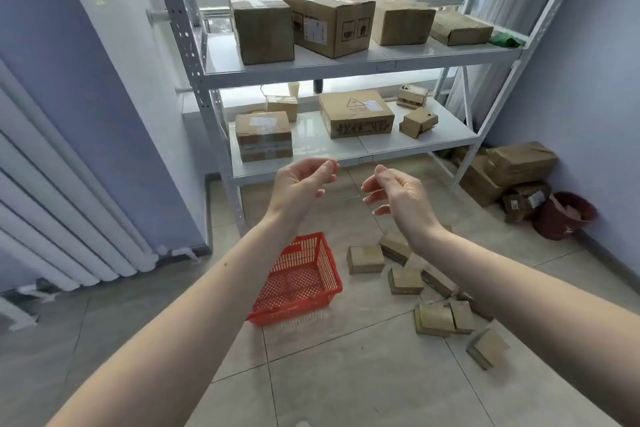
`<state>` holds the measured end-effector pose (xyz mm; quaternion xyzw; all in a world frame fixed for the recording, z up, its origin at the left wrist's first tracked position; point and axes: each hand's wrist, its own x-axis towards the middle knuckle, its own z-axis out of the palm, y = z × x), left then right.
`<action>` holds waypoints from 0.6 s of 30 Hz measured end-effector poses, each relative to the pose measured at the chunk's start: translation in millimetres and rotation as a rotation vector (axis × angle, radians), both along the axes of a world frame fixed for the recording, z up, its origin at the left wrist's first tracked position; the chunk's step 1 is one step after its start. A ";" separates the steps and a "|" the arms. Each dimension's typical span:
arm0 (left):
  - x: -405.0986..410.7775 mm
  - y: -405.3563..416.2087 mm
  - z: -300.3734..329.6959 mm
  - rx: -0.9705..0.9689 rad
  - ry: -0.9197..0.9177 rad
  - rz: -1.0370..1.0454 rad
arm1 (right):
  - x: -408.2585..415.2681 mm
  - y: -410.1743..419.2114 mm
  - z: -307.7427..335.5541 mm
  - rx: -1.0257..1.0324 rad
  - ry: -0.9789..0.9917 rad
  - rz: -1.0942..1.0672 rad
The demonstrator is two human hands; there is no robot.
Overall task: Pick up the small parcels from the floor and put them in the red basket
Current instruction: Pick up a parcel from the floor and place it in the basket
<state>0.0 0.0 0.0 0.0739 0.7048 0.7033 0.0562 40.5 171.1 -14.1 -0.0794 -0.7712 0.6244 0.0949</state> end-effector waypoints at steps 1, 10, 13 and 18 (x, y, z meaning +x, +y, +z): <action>-10.7 3.0 0.0 -0.002 -0.009 -0.005 | -8.3 2.7 0.6 0.005 -0.012 -0.012; -103.1 57.8 -28.8 -0.002 -0.078 -0.027 | -85.9 51.1 -21.7 -0.006 -0.086 -0.059; -127.2 85.3 -45.9 -0.014 -0.104 -0.022 | -113.8 76.0 -37.1 -0.005 -0.112 -0.048; -171.8 143.2 -70.7 -0.009 -0.146 0.013 | -165.7 134.2 -60.8 -0.004 -0.165 -0.020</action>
